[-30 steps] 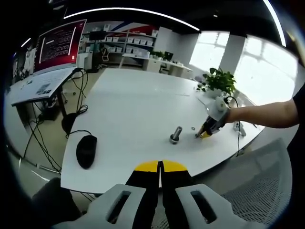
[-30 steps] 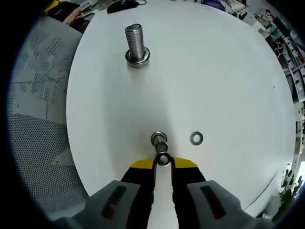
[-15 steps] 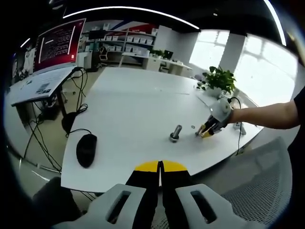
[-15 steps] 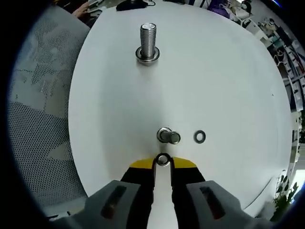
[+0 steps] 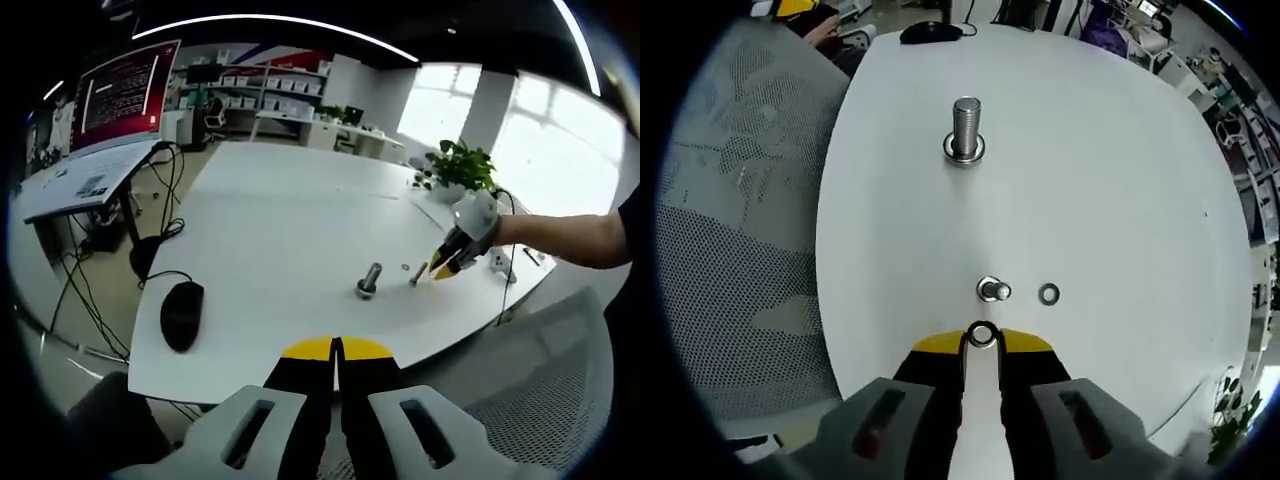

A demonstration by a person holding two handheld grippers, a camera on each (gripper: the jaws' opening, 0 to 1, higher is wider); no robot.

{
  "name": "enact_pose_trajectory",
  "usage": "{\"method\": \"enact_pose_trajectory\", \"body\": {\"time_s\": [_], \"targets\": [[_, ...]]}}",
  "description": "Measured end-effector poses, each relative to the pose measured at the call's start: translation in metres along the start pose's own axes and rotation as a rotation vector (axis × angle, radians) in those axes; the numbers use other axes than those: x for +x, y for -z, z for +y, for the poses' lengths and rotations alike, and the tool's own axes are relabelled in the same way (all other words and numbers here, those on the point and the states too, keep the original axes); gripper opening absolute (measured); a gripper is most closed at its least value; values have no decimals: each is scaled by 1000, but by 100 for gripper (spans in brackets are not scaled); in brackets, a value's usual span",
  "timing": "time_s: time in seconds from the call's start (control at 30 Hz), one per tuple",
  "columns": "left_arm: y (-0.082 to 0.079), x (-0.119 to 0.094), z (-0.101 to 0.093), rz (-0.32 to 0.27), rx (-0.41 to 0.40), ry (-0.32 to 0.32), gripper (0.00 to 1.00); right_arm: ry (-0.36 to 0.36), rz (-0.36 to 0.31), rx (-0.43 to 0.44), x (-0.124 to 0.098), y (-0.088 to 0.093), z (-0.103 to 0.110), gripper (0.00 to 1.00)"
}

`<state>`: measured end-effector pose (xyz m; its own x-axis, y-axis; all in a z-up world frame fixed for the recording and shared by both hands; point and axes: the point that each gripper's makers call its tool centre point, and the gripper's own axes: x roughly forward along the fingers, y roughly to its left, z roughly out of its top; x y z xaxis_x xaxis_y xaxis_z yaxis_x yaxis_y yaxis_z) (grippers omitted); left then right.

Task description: Place the washer onto the threaded stud by aligning its center hole with the stud, sliding it down to the base, and recovering from edge contact or off-axis alignment until the washer reaches the visible bottom stop.

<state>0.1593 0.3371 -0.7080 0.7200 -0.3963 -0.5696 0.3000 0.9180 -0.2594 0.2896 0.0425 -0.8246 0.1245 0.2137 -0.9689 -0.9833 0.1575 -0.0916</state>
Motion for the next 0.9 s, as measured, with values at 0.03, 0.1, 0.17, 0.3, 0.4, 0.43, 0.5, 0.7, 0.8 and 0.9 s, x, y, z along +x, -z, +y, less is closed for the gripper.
{"method": "enact_pose_trajectory", "body": {"time_s": [0.03, 0.1, 0.17, 0.3, 0.4, 0.43, 0.5, 0.7, 0.8, 0.9], "targets": [[0, 0, 0, 0, 0, 0, 0, -1, 0, -4, -2, -1, 0, 14], [0, 0, 0, 0, 0, 2, 0, -1, -3, -11, -6, -3, 0, 14], [0, 0, 0, -1, 0, 3, 0, -4, -5, -18, -11, -6, 0, 14], [-1, 0, -1, -3, 0, 4, 0, -1, -14, -41, -18, -13, 0, 14], [0, 0, -1, 3, 3, 6, 0, 1, -19, -57, -20, -18, 0, 14], [0, 0, -1, 4, 3, 6, 0, 1, -23, -58, -20, -21, -1, 14], [0, 0, -1, 1, 2, 6, 0, 2, -30, -59, -20, -24, 0, 14], [1, 0, -2, 6, 6, 9, 0, 27, -45, -58, -15, -30, -6, 14], [1, 0, -2, 6, 6, 11, 0, 25, -41, -55, -11, -30, -8, 14], [1, 1, -2, 5, 6, 12, 0, 25, -31, -63, -9, -28, -9, 14]]}}
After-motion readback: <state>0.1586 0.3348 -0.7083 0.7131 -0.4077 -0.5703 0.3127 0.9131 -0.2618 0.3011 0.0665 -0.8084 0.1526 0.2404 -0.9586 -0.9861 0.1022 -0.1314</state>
